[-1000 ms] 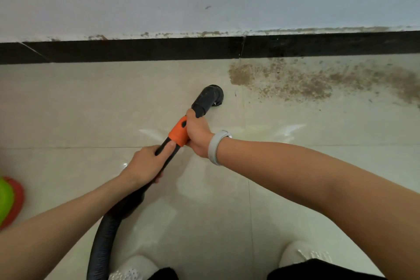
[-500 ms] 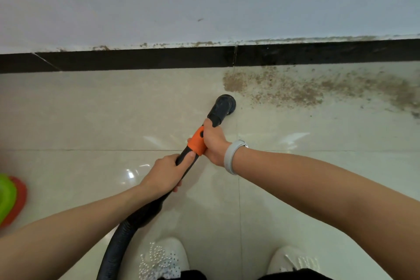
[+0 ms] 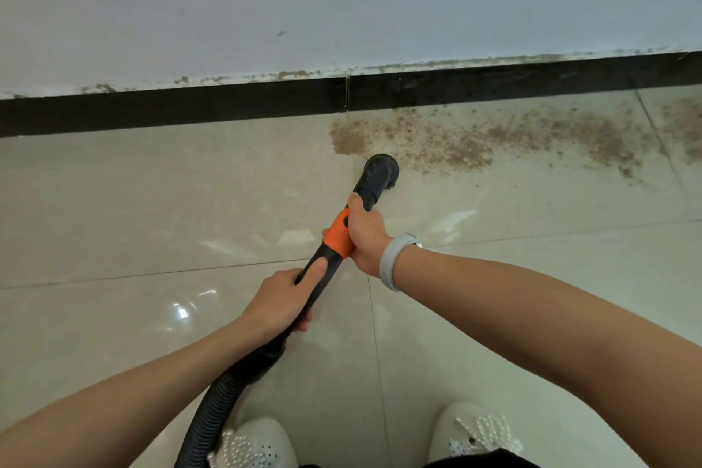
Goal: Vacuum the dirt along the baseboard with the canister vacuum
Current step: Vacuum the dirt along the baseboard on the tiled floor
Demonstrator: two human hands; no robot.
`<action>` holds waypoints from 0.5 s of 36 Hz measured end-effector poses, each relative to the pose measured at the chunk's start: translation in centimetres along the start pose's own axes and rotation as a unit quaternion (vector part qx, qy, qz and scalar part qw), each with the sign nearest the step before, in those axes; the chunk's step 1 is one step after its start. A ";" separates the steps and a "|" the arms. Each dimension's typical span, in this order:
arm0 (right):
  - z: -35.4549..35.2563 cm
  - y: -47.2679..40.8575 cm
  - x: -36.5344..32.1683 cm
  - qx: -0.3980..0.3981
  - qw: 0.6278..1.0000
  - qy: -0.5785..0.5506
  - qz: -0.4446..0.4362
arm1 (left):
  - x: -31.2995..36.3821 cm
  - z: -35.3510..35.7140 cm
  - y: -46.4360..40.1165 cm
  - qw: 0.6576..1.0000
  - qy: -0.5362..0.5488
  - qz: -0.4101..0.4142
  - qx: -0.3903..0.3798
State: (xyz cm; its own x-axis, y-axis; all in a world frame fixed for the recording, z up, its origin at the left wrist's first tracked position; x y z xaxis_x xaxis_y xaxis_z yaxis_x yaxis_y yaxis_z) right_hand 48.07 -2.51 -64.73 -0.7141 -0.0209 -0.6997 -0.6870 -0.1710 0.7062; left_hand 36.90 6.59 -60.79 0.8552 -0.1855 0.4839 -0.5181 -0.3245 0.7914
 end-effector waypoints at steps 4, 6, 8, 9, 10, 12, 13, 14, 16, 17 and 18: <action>1.6 0.7 0.5 -0.001 0.999 -0.040 0.020 | -1.0 -1.0 0.1 0.999 0.005 -0.006 0.045; 2.7 1.0 0.8 -0.011 0.998 -0.059 0.029 | -1.4 -1.8 0.0 0.998 0.009 -0.010 0.066; 4.1 1.3 1.1 -0.029 0.996 -0.072 0.035 | -1.7 -2.7 -0.1 0.996 0.017 -0.014 0.084; 4.7 1.4 1.1 -0.040 0.996 -0.076 0.034 | -1.9 -3.1 -0.1 0.995 0.025 -0.017 0.092; 5.4 1.4 1.2 -0.051 0.995 -0.075 0.031 | -2.1 -3.5 -0.1 0.994 0.034 -0.020 0.100; 6.5 1.4 1.1 -0.067 0.996 -0.062 0.023 | -2.6 -4.1 -0.1 0.992 0.054 -0.029 0.109; 7.0 1.4 1.1 -0.071 0.996 -0.055 0.018 | -2.8 -4.3 -0.1 0.991 0.062 -0.033 0.111; 7.4 1.3 1.0 -0.072 0.996 -0.045 0.013 | -2.9 -4.5 -0.1 0.991 0.070 -0.037 0.113; 8.2 1.1 0.7 -0.072 0.997 -0.026 0.004 | -3.2 -4.8 -0.1 0.989 0.086 -0.045 0.115; 8.6 1.0 0.5 -0.073 0.997 -0.018 0.000 | -3.3 -5.0 -0.2 0.987 0.095 -0.049 0.116; 9.0 0.9 0.4 -0.075 0.997 -0.011 -0.002 | -3.4 -5.2 -0.3 0.986 0.105 -0.054 0.118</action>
State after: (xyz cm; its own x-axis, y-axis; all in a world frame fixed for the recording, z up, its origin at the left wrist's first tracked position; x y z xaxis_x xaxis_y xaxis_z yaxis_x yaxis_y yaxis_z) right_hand 46.00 6.18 -63.38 -0.7151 0.0018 -0.6991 -0.6634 -0.3169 0.6778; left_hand 34.12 12.17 -60.74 0.8714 0.0499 0.4881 -0.3866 -0.5425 0.7458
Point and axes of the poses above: each hand's wrist, its own y-axis away from the middle knuckle, its own z-axis out of the palm, x = y × z, the point moved 10 cm from there along -y, towards the middle knuckle, and after that the axes turned 12 degrees about -z, right-handed, at the moved point
